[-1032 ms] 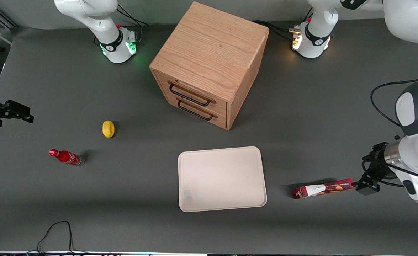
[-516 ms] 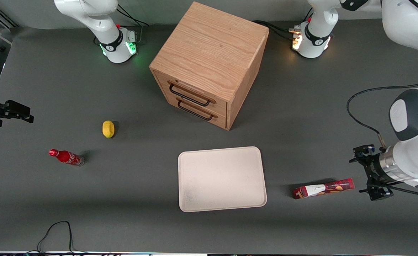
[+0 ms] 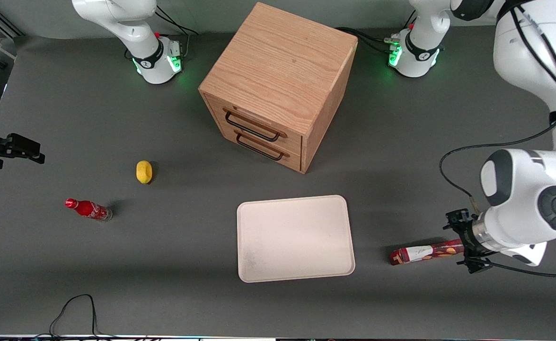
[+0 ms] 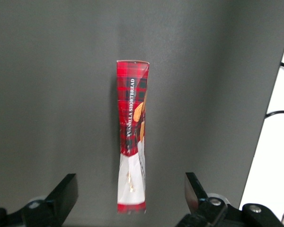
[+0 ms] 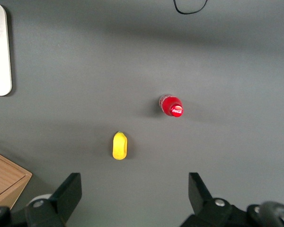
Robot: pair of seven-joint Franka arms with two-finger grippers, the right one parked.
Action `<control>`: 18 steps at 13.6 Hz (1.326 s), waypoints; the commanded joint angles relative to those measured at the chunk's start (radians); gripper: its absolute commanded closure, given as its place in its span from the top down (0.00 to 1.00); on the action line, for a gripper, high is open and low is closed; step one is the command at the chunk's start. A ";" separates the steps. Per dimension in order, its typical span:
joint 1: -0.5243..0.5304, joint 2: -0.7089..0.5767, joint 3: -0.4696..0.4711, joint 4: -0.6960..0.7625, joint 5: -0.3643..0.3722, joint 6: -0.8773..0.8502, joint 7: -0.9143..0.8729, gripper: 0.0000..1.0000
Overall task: Place red cookie box on tray
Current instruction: 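Lower the open left gripper and close it on the box's end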
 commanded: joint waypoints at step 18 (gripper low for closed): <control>-0.011 0.096 0.003 -0.134 0.026 0.243 -0.025 0.70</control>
